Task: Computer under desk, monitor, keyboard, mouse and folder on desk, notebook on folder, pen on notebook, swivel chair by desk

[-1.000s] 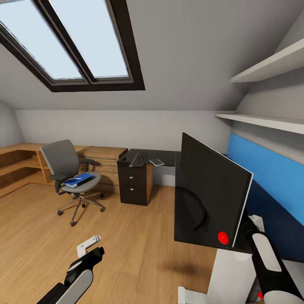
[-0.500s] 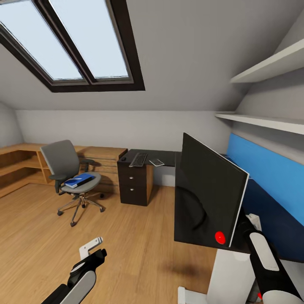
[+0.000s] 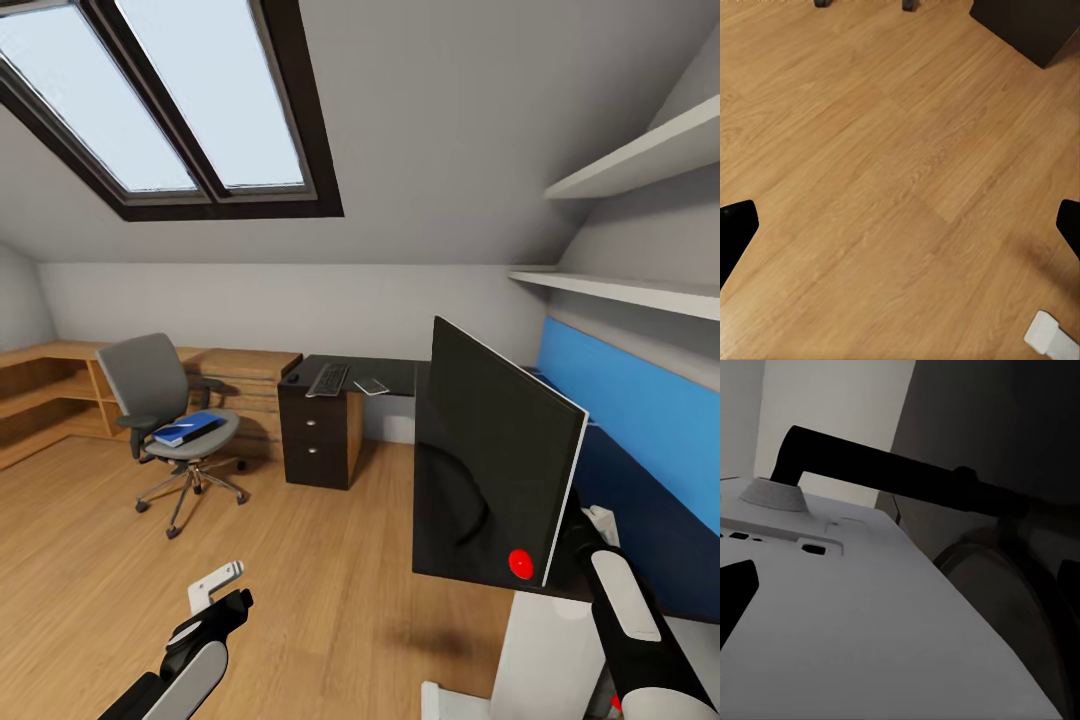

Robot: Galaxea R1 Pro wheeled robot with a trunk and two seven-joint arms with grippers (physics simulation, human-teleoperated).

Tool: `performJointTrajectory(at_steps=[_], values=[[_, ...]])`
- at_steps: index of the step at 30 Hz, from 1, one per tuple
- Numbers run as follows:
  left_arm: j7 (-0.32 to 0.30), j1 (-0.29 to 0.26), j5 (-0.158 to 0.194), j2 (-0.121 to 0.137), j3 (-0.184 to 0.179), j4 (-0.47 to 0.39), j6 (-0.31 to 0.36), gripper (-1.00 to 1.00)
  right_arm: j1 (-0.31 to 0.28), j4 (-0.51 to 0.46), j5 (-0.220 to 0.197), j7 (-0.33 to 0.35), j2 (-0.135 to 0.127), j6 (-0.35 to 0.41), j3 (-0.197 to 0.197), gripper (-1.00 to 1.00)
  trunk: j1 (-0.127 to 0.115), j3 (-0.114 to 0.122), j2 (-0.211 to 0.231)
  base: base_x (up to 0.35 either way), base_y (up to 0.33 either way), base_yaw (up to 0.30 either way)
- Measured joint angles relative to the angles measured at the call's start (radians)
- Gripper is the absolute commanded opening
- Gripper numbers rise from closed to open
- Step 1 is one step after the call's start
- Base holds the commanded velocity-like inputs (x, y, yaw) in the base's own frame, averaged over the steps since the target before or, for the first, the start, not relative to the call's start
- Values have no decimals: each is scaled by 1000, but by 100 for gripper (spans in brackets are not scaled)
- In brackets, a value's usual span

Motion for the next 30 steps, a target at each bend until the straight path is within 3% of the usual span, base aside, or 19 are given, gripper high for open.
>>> performJointTrajectory(at_steps=[12, 30], values=[[0, 0, 1, 0, 0, 0, 0, 100, 0, -4, -2, 1, 0, 1, 1, 100, 0, 0, 0, 0, 0, 12], [1, 0, 0, 0, 0, 0, -1, 100, 0, -4, 1, -1, 15, -2, -1, 100, 0, 0, 0, 0, 0, 234]])
